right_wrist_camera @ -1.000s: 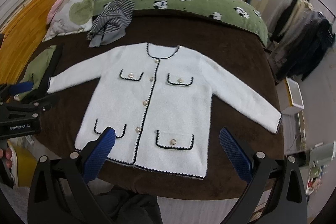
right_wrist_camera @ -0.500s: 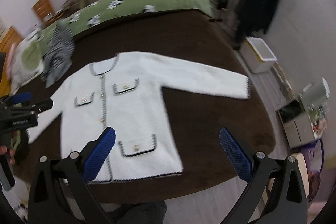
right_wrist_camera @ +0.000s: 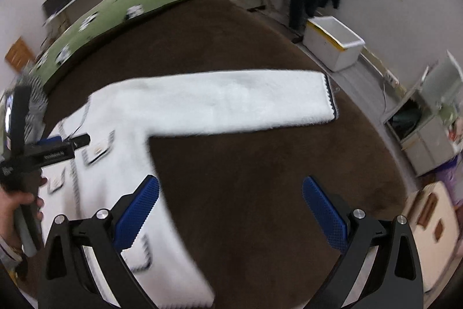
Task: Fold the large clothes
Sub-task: 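Grasp the cardigan sleeve cuff with the right gripper and lift it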
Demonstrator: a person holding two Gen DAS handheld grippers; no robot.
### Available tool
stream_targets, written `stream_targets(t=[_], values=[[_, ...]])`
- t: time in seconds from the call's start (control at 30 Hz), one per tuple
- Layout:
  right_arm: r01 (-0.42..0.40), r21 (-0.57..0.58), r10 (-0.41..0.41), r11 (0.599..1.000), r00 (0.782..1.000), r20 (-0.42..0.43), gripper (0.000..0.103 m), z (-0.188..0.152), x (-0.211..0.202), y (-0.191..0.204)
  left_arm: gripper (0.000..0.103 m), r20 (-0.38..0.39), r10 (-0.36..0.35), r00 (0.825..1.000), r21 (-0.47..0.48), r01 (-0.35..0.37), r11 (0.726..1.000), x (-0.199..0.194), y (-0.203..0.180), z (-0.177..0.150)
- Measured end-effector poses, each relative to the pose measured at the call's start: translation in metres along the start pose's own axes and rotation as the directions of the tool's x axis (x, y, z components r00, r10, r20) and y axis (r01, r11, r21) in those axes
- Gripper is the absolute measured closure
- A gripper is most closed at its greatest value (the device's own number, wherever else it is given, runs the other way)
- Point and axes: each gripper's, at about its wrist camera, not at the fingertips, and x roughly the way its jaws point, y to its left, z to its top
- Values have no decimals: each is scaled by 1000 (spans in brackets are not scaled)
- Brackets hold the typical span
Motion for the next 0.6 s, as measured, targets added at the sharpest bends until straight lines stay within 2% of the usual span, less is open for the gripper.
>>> stream_targets(t=[0.13,0.23,0.3,0.43,0.6], values=[[-1,60,-1,998,999,37,6,-2,54,-30,6,-8,3,1000,-40,-3,999,62,-9,7],[-7,100,2,995,999,47,6,-2,77,-45,6,-15,6,1000,-68,-7,998,91,-11,7],[-11,130,4,991,998,58,6,-1,92,-56,5,-14,14,1000,-66,-15,998,100,-11,6],[-31,186,18,982,997,71,6,4,115,-76,5,1,52,999,-1,-52,999,106,-19,1],[-146,331,116,932,987,109,5,9,135,-108,5,-24,63,998,-14,-63,998,106,-20,3]])
